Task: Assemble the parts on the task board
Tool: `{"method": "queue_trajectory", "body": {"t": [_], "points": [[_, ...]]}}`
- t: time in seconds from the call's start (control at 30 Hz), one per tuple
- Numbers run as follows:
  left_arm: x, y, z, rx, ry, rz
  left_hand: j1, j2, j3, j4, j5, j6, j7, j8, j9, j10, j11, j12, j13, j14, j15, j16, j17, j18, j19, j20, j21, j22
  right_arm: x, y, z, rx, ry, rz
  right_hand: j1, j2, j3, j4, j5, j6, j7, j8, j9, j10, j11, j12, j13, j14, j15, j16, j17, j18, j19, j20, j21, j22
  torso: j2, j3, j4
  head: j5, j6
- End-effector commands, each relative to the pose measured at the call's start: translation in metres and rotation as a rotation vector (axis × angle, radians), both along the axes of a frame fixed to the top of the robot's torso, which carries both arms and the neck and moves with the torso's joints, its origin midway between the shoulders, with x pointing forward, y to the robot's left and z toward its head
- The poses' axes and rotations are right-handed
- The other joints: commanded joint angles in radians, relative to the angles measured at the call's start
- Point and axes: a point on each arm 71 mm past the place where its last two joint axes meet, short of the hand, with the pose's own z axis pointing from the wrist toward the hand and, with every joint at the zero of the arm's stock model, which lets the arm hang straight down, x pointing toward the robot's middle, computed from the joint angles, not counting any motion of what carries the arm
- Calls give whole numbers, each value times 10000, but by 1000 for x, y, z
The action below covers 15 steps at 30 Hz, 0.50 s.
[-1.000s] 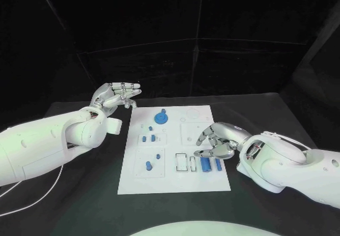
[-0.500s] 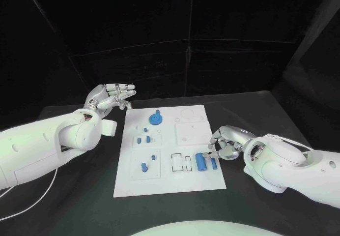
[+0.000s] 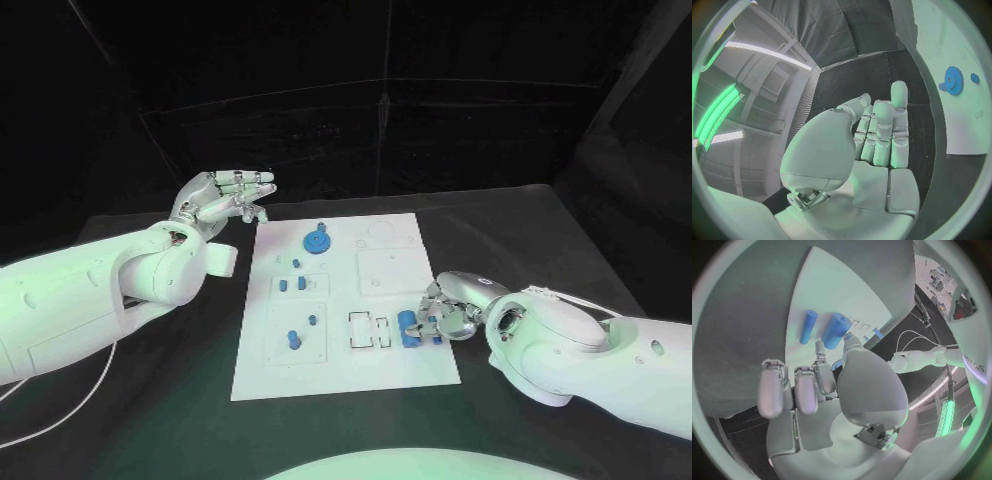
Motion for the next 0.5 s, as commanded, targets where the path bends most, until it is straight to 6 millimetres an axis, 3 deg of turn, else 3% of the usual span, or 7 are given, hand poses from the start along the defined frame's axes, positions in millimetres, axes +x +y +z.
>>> {"method": "queue_trajectory", "body": {"t": [0.03,0.5], "points": [[0,-1,1,-73,-32,-85,-8,-63,-2,-16,4,-32,75,55,-18,-95,-1,37,-11,-21,27,43,-4,129,-69,14,-18,-13,0,1,-3,-362,201,171,-56,118,-116,11,49,20,-56,63,21,68,7,60,34,756,-5,64,889,-210,248,-30,61,422,10,1,-7,4,-16],[0,-2,1,-86,-10,-129,-16,-69,-4,-16,4,-47,81,51,-21,-107,2,41,-12,-21,29,46,-6,129,-70,15,-19,-14,6,13,-13,-407,233,329,-175,179,-260,18,15,17,-67,130,65,54,0,43,44,752,-9,65,887,-209,241,-33,61,422,17,2,12,8,-25]]}}
